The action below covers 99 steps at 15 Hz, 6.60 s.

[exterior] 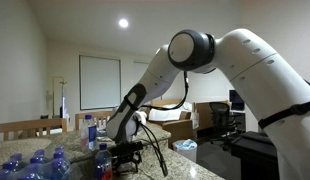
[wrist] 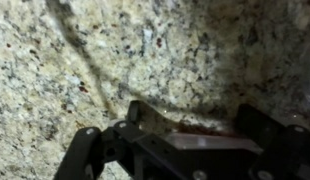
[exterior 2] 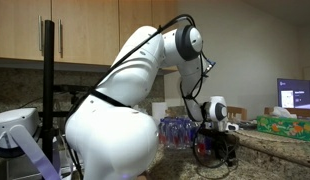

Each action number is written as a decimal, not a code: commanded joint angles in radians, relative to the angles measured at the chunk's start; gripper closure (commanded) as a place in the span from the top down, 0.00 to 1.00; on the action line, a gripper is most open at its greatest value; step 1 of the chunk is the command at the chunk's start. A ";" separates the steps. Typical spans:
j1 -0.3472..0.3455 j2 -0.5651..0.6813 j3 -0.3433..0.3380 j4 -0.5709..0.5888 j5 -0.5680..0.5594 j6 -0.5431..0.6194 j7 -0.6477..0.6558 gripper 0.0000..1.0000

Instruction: Move the two bottles upright

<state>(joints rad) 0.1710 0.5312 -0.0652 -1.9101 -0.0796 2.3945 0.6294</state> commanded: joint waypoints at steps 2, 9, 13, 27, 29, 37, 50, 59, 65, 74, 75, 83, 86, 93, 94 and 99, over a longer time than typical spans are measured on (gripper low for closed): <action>0.026 -0.008 -0.015 0.038 0.007 -0.084 0.048 1.00; 0.013 -0.023 -0.030 0.073 0.000 -0.302 0.105 1.00; 0.005 0.004 -0.015 0.104 0.010 -0.355 0.080 1.00; 0.056 0.044 0.102 0.186 0.051 -0.357 0.046 1.00; 0.066 0.040 0.087 0.184 0.042 -0.319 0.087 1.00; 0.090 0.035 0.041 0.151 0.043 0.018 0.172 1.00; 0.157 0.022 -0.076 0.117 -0.083 0.058 0.442 1.00; 0.155 -0.065 -0.114 -0.040 -0.160 0.049 0.493 1.00; 0.143 -0.196 -0.129 -0.164 -0.247 0.041 0.608 1.00; 0.057 -0.276 -0.069 -0.249 -0.196 0.127 0.715 1.00; 0.046 -0.272 -0.065 -0.259 -0.188 0.157 0.720 1.00; 0.001 -0.287 -0.070 -0.456 -0.111 0.619 0.676 1.00; -0.041 -0.279 -0.026 -0.513 -0.066 0.723 0.659 1.00; -0.137 -0.254 0.076 -0.503 -0.062 0.735 0.661 1.00; -0.145 -0.249 0.082 -0.490 -0.063 0.728 0.663 1.00; -0.153 -0.208 0.086 -0.418 -0.068 0.692 0.677 1.00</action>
<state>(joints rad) 0.0377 0.2942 0.0046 -2.3694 -0.1588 3.1049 1.3192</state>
